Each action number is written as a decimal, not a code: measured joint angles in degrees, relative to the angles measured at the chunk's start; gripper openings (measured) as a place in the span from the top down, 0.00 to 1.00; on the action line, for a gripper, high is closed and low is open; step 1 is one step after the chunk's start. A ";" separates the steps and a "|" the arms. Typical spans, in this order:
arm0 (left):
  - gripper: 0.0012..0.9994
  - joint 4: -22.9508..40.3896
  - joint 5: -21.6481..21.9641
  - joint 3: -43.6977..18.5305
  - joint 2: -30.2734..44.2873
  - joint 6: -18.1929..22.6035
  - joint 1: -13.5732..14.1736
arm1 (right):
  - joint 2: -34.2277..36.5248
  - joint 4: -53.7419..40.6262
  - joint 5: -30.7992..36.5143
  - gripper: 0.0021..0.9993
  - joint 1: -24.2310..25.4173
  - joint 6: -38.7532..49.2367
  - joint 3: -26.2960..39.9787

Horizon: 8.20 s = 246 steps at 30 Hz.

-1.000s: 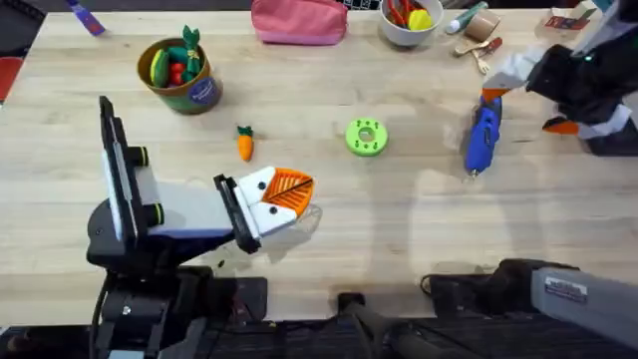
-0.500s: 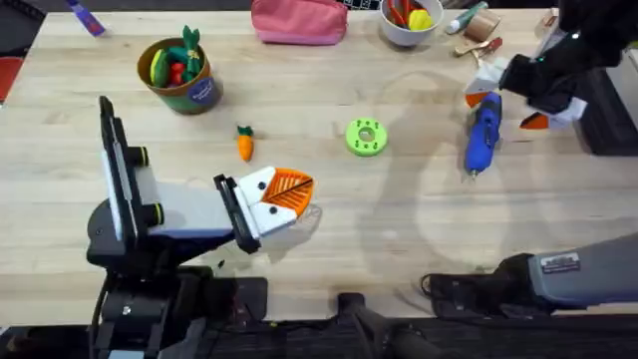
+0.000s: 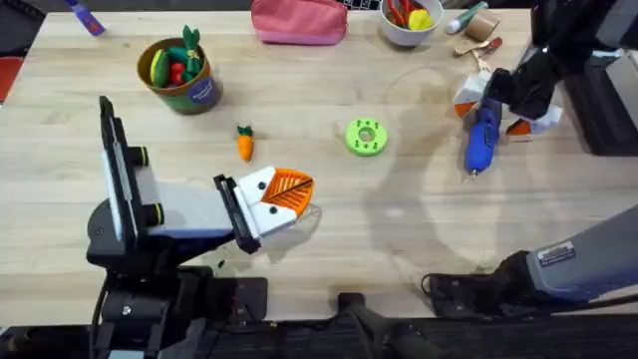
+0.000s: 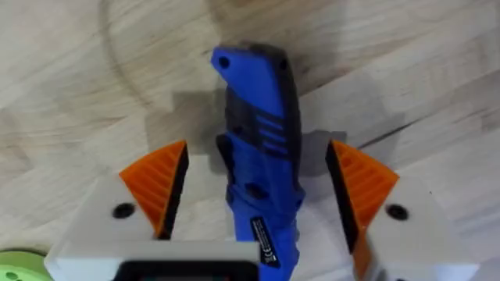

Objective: Pick up the gripper from the table and insert it into the empty holder that is missing its gripper. Then pick up a screw, insert it into the mounting hole, and use the screwdriver to tighten it. Finally, clean up the table by picking up the vegetable and placing it into the bucket.

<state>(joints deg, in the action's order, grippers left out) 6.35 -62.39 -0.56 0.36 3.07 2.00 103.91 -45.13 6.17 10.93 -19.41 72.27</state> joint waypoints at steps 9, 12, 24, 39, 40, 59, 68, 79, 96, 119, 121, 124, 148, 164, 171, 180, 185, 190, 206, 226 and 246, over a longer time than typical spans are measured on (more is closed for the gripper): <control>0.99 0.00 0.00 0.00 0.00 0.00 0.00 | 2.24 0.14 -0.24 0.07 0.25 1.41 0.26; 0.99 0.00 0.00 0.00 0.00 0.00 0.00 | 2.24 0.08 -0.43 0.16 0.23 1.71 0.35; 0.99 0.00 0.00 0.00 0.00 0.00 0.00 | 2.61 0.25 -0.23 0.98 0.36 2.55 0.35; 0.99 0.00 0.00 0.00 0.00 0.00 0.00 | -1.36 -1.75 -0.24 0.98 -0.20 2.50 0.45; 0.99 0.00 0.00 0.00 0.00 0.00 0.00 | -2.80 -2.14 -0.22 0.98 -0.43 2.50 0.73; 0.99 0.00 0.00 0.00 0.00 0.00 0.00 | -29.34 11.23 -8.88 0.98 -10.01 2.26 6.84; 0.99 0.00 0.00 0.00 0.00 0.00 0.00 | -39.71 18.74 -13.32 0.98 -18.83 -0.14 6.72; 0.99 0.00 0.00 0.00 0.00 0.00 0.00 | -52.20 46.83 -14.90 0.98 -32.82 -3.38 -9.57; 0.99 0.00 0.00 0.00 0.00 0.00 0.00 | -33.03 94.48 -47.56 0.98 -39.99 -7.22 -18.12; 0.99 0.02 -0.22 0.00 0.00 0.00 0.00 | -29.55 97.49 -62.09 0.98 -52.47 4.30 -21.84; 0.99 0.02 -0.22 0.00 0.00 0.00 0.00 | -29.23 97.76 -62.49 0.98 -53.13 5.09 -21.84; 0.99 0.02 -0.22 0.00 0.00 0.00 0.00 | -27.94 98.25 -62.86 0.98 -53.91 6.00 -21.84; 0.99 0.02 -0.24 0.00 0.00 0.00 0.00 | -25.54 95.28 -65.60 0.98 -54.21 11.20 -21.84; 0.99 0.04 -0.26 0.00 0.00 0.00 0.00 | -25.22 95.36 -65.64 0.98 -54.21 12.86 -21.84; 0.99 0.09 -0.45 0.00 0.00 -0.02 0.00 | -23.22 95.42 -65.60 0.98 -54.21 13.08 -21.84; 0.99 0.09 -0.59 0.00 0.00 -0.02 0.00 | -23.16 95.65 -65.61 0.98 -54.21 13.29 -21.84; 0.99 0.09 -0.61 0.00 0.00 0.00 0.00 | -23.16 95.28 -65.64 0.98 -54.21 13.30 -21.84; 0.99 0.09 -0.63 0.00 0.00 0.00 0.00 | -23.16 95.15 -65.62 0.98 -54.21 13.21 -21.84; 0.99 0.09 -0.63 0.00 0.00 0.00 0.00 | -23.22 105.25 -66.45 0.98 -54.21 7.97 -21.86; 0.99 0.09 -0.63 0.00 0.00 0.00 0.00 | -23.16 101.73 -67.34 0.98 -54.21 7.23 -21.86; 0.99 0.09 -0.63 0.00 0.00 0.00 0.00 | -22.50 98.08 -67.32 0.98 -54.21 10.30 -21.86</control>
<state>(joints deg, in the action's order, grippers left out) 6.44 -63.02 -0.56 0.36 3.07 2.00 81.41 52.95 -61.14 -43.29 -9.11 50.41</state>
